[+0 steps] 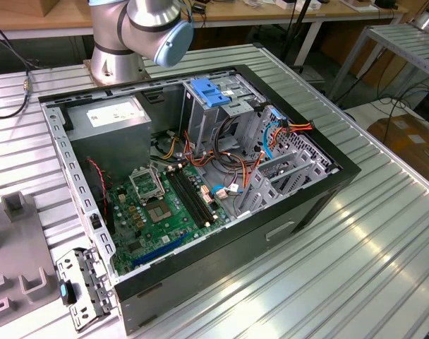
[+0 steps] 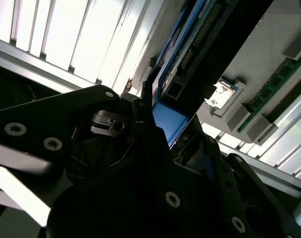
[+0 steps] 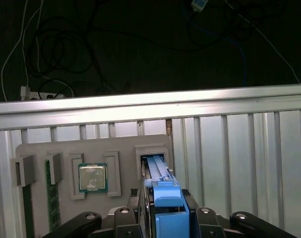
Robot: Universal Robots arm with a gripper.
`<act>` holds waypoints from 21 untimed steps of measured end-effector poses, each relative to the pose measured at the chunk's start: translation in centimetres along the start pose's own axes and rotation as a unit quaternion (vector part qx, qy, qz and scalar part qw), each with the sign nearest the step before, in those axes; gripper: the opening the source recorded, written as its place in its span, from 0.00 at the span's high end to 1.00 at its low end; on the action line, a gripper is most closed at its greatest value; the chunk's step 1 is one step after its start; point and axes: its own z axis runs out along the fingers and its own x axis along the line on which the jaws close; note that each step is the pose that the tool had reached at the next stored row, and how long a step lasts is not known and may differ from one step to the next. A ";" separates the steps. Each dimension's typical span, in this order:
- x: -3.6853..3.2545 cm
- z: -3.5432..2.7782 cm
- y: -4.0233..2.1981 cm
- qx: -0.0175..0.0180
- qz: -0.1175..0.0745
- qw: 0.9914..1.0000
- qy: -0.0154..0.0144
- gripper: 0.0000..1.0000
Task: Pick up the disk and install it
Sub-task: 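Pick up the disk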
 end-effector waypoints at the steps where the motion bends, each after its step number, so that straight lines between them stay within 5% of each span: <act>1: -0.01 0.02 -0.01 0.000 0.000 1.000 0.000 0.55; 21: -0.20 0.07 -0.01 0.000 0.000 1.000 0.000 0.56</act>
